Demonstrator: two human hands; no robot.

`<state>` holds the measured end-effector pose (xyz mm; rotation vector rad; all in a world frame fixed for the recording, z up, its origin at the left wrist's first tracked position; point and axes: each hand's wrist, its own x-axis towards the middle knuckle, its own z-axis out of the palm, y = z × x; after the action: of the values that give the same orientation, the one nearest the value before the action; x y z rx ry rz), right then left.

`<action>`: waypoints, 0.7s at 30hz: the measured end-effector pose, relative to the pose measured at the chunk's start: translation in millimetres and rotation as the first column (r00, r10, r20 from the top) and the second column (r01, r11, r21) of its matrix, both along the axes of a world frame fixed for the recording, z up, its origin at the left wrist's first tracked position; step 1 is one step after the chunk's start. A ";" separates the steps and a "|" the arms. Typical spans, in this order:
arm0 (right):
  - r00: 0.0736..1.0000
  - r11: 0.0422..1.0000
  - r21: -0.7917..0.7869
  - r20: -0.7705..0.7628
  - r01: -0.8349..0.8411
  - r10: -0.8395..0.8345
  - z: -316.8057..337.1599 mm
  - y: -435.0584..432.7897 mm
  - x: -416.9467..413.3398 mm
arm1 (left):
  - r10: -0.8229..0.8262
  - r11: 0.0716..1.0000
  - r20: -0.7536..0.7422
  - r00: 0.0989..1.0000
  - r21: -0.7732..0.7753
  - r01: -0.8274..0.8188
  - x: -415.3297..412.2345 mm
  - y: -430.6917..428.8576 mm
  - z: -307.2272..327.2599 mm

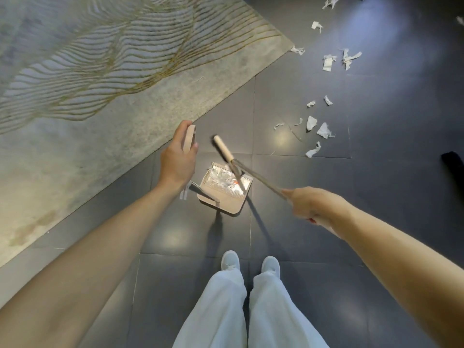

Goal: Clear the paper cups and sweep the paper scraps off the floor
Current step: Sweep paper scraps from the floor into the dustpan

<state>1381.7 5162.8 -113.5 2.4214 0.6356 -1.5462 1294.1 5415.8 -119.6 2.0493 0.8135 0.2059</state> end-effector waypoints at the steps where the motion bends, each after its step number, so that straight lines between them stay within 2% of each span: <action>1: 1.000 1.000 -0.006 -0.031 0.000 0.000 4.8 -4.7 -2.0 | -0.012 1.000 -0.001 1.000 0.000 0.012 2.5 0.6 -0.3; 4: 0.997 0.999 -0.008 -0.060 0.045 -0.045 26.0 -24.0 6.3 | -0.031 0.999 0.002 1.000 -0.008 0.031 12.5 0.0 1.4; 9: 0.965 0.964 0.069 -0.070 0.257 -0.253 49.3 -59.2 22.7 | -0.071 0.997 -0.014 0.997 -0.005 0.071 39.8 -7.8 9.4; 21: 0.901 0.910 0.109 0.135 0.399 -0.412 74.1 -149.7 145.9 | -0.147 0.989 0.047 0.988 0.016 0.146 172.4 -61.1 29.0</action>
<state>1527.6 5013.1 -39.5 2.8368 0.1662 -1.4643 1466.5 5354.7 -90.5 2.0982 0.6305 0.1781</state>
